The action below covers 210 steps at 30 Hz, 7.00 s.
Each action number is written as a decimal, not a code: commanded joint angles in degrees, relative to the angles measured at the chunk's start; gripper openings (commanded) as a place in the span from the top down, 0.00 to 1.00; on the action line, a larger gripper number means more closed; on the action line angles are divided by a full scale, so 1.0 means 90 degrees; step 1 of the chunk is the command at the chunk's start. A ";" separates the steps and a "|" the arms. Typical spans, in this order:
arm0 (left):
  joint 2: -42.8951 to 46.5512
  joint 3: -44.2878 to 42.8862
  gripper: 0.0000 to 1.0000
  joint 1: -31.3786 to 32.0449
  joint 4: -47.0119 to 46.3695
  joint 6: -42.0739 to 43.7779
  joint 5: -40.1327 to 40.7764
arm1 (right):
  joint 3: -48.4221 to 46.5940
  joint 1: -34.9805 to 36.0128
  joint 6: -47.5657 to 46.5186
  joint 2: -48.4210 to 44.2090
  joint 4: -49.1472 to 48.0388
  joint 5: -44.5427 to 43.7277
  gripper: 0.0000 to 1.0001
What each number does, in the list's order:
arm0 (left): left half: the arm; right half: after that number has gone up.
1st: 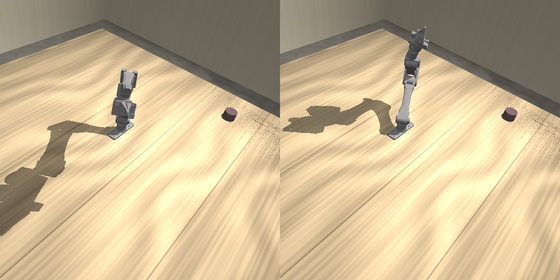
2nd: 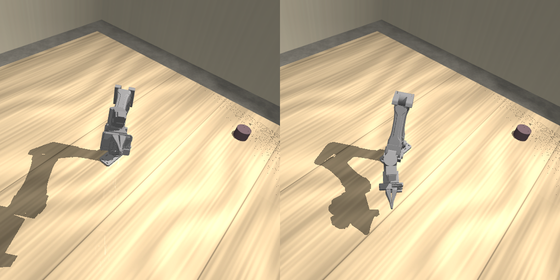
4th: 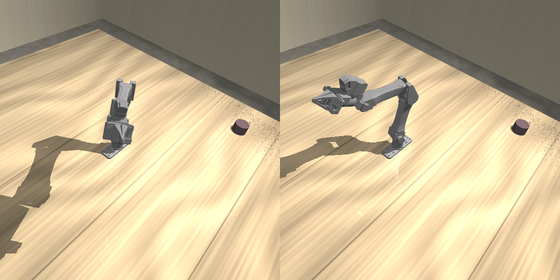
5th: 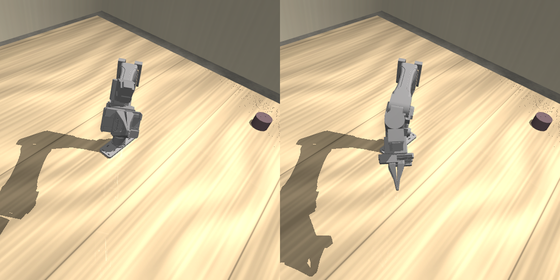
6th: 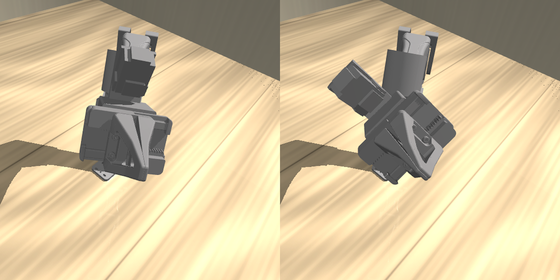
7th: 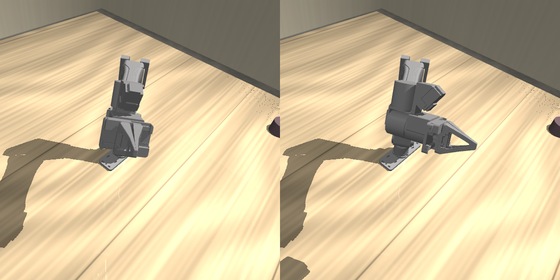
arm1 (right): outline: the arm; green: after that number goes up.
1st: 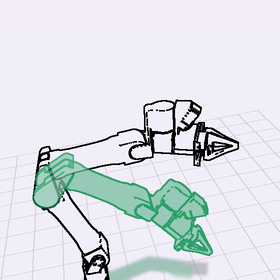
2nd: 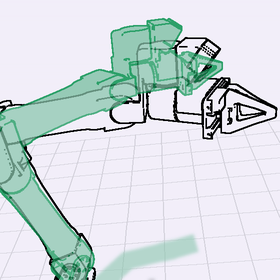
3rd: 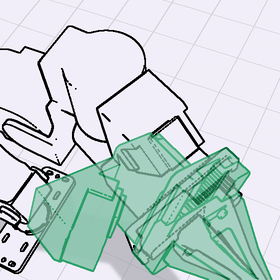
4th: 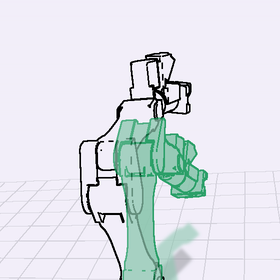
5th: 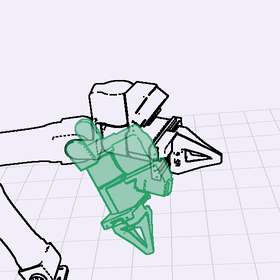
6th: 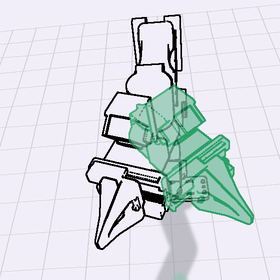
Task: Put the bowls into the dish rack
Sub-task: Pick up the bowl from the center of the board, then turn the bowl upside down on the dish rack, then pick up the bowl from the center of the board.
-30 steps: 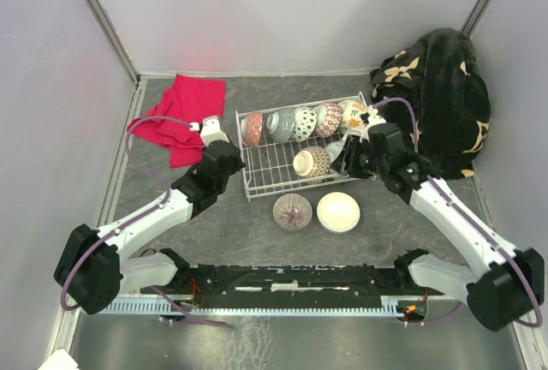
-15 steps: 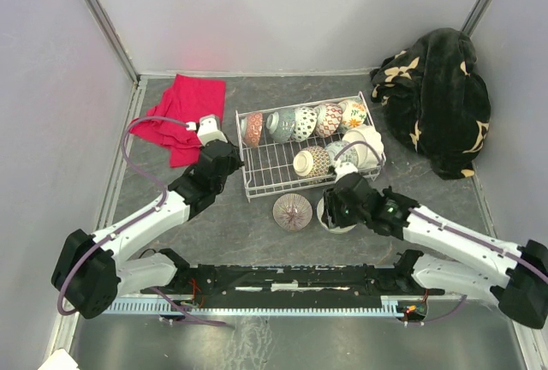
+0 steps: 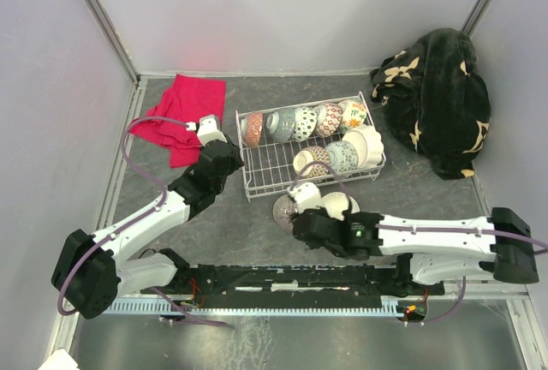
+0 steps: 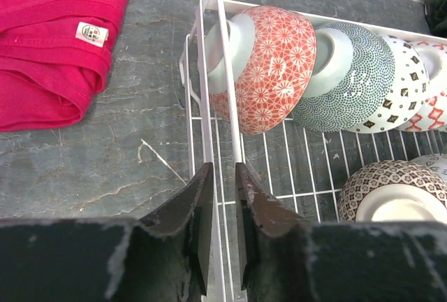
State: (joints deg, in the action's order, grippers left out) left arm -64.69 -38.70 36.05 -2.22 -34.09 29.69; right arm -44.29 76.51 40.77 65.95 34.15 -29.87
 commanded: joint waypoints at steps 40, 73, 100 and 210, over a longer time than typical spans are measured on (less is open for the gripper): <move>0.0312 -0.0025 0.65 -0.0108 -0.0076 0.0145 0.0123 | -0.2357 -0.0359 -0.1521 0.1790 -0.0453 0.1179 0.99; 0.0332 -0.0017 0.66 -0.0105 -0.0086 0.0164 0.0126 | -0.0676 -0.4366 0.1689 0.2008 -0.7807 0.5591 0.99; 0.0268 -0.0034 0.67 -0.0109 -0.0114 0.0174 0.0100 | 0.0401 -0.4543 0.2918 0.3365 -1.0468 0.5664 0.98; 0.0365 -0.0017 0.67 -0.0109 -0.0134 0.0153 0.0051 | -0.0286 0.0075 0.1052 0.0853 0.0833 -0.1699 0.66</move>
State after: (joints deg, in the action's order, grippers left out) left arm -62.98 -38.63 35.31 -1.83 -34.09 29.82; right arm -44.25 76.88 49.30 72.53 41.10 -41.98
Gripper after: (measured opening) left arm 0.327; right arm 0.342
